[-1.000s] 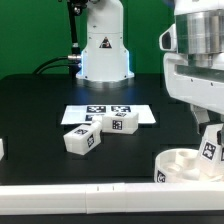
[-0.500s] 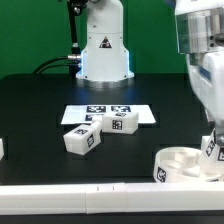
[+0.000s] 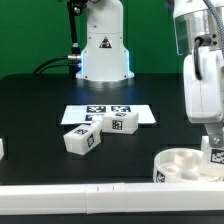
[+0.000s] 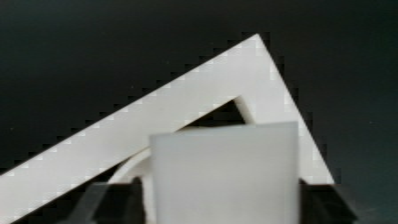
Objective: Assemble stool
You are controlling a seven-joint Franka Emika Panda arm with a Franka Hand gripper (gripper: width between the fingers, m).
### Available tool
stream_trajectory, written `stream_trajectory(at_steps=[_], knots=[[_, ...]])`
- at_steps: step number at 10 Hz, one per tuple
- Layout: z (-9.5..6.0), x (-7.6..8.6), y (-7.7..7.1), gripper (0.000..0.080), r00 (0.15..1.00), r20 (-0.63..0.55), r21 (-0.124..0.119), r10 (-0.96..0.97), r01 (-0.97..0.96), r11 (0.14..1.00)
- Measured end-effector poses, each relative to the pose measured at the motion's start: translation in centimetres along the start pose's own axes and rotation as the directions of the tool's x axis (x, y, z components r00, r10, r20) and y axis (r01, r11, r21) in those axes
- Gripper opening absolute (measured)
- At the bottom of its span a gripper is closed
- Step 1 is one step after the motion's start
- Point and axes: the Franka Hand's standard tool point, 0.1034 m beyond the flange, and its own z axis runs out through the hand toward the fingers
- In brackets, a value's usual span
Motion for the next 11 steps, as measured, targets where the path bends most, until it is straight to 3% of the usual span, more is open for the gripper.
stream_trajectory(at_steps=[1,2,3,5,7,8,9,11], knots=[[-0.3,-0.1,0.0,0.0612,0.985,0.000,-0.011,-0.172,0.172,0.985],[-0.8,-0.4,-0.1,0.0612,0.943,0.010,-0.015,-0.334,0.334,0.943],[-1.1,-0.8,0.0,0.0642,0.877,0.028,-0.036,-0.479,0.480,0.877],[-1.0,-0.8,-0.1,0.0648,0.818,0.031,-0.033,-0.574,0.575,0.817],[-1.0,-0.8,0.0,0.0649,0.703,0.033,-0.026,-0.711,0.711,0.702],[-1.2,-1.1,0.1,0.0649,0.561,0.022,-0.023,-0.827,0.828,0.561],[-1.4,-1.7,0.3,0.0649,0.363,0.015,-0.027,-0.932,0.931,0.363],[-1.3,-2.2,0.7,0.0649,0.066,0.022,-0.023,-0.998,0.998,0.066]])
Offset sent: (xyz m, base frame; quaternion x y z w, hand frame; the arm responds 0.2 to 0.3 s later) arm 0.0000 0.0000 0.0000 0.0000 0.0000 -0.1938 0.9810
